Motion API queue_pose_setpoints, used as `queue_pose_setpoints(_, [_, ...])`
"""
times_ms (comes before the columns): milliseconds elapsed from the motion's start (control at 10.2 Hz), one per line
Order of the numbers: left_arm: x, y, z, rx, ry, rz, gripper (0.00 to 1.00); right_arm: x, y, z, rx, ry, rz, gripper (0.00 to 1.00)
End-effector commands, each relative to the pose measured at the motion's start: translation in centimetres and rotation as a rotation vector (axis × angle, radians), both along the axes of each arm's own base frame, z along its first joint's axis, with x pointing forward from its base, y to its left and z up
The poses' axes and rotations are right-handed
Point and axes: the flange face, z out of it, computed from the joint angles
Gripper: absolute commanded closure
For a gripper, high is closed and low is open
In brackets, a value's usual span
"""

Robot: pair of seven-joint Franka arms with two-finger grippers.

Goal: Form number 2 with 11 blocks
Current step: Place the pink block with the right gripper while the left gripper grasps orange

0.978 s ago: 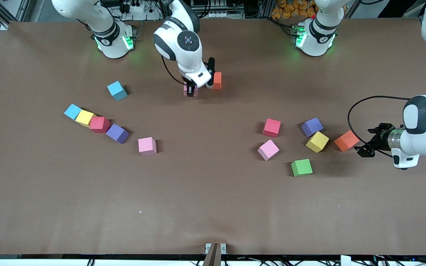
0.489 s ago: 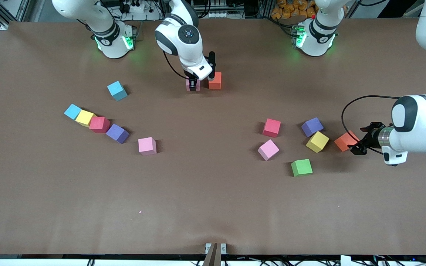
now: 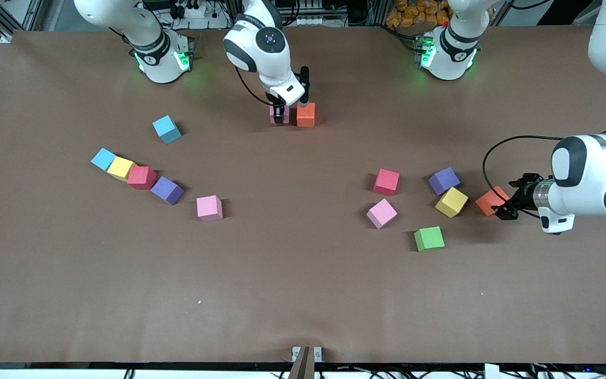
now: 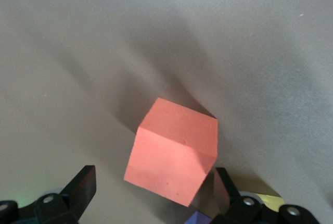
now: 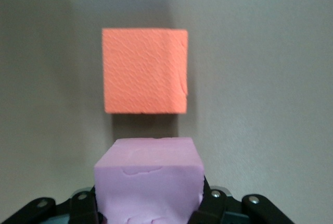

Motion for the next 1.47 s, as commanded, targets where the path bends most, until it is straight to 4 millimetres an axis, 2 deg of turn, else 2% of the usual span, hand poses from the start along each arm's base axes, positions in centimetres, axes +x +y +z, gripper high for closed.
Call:
queue_pose_setpoints(0, [-0.4,0.2,-0.4,0.021,-0.002,-0.058,0.0,-1.2,0.2,-0.7,0.012,-0.01,-0.015,0.58])
queue_pose_setpoints(489, [0.1,-0.1,0.5,0.013,-0.013,-0.099,0.0,-1.3,0.1,-2.2,0.005,-0.007,-0.046,0.58])
queue_pose_setpoints(880, [-0.1,-0.3,0.0,0.007,-0.004,-0.109,0.0,-1.0,0.4,-3.7,0.025,-0.016,-0.062,0.58])
queue_pose_setpoints(1370, [0.0,-1.1,-0.7,-0.009,0.002,-0.158,0.0,-0.8,1.0,-3.6,0.032,-0.019,-0.061,0.57])
